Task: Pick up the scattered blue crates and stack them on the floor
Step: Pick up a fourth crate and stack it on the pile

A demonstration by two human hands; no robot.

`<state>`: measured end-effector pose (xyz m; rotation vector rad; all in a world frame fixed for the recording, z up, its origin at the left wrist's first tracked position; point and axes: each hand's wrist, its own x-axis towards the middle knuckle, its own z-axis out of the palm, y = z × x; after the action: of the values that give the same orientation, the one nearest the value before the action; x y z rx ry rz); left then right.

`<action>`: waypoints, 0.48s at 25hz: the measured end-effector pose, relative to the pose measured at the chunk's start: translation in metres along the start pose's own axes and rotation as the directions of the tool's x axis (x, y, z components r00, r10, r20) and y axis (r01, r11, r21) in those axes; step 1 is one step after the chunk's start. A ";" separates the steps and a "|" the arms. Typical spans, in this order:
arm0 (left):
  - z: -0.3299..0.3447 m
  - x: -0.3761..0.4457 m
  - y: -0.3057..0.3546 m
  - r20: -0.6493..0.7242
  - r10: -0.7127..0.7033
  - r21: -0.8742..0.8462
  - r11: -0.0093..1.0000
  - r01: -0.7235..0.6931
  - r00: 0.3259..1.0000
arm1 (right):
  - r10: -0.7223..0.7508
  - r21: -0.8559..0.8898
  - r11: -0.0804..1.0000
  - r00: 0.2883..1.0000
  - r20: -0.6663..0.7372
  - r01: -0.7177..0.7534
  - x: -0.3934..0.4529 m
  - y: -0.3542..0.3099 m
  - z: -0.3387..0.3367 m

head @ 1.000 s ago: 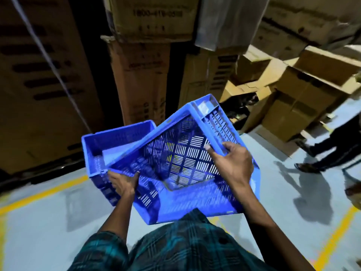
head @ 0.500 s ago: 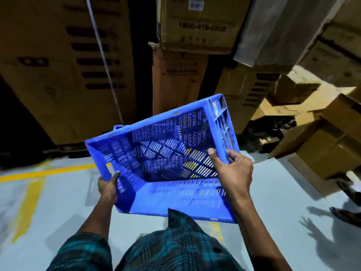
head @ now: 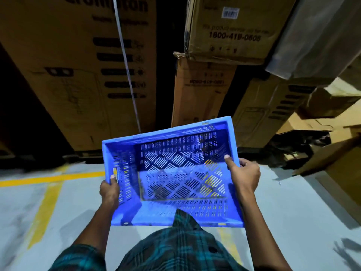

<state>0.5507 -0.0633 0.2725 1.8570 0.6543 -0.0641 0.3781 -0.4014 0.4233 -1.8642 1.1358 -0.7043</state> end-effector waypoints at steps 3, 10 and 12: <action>0.006 0.041 0.027 0.010 0.004 0.033 0.999 -0.004 1.000 | 0.069 -0.009 0.998 0.998 0.013 -0.069 0.026 -0.003 0.039; 0.062 0.112 0.063 0.017 -0.095 0.083 0.992 0.093 0.995 | 0.107 -0.180 0.981 0.978 0.182 -0.074 0.129 0.017 0.118; 0.086 0.121 0.073 0.013 -0.097 0.065 0.993 0.096 0.995 | 0.131 -0.206 0.975 0.967 0.219 -0.086 0.166 0.023 0.145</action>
<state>0.7096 -0.1077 0.2597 1.8836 0.7384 -0.1650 0.5546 -0.5044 0.3373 -1.9696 1.1773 -0.3122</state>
